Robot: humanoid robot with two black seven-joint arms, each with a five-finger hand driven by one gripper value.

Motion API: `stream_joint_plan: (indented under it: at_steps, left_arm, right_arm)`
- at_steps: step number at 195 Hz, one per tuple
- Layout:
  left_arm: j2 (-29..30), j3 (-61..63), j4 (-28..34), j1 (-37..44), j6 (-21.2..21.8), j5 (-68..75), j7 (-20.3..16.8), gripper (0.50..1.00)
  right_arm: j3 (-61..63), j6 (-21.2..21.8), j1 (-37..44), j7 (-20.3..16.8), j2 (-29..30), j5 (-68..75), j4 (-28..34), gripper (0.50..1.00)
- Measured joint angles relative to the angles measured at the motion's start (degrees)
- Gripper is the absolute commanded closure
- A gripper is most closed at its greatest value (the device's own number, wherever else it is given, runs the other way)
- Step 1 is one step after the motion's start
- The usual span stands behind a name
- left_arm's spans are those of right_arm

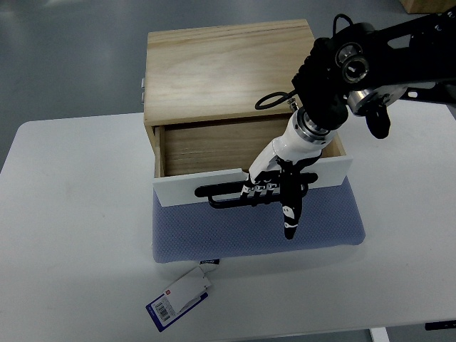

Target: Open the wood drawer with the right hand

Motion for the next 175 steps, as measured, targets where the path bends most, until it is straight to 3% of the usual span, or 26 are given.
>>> stream_joint_plan:
  at_steps: [175]
  left_arm:
    - [0.00,0.00,0.13,0.00,0.00,0.00,0.00,0.500]
  right_arm:
    - [1.60,-0.01,0.21,1.33,-3.93,-0.74,0.09,0.556]
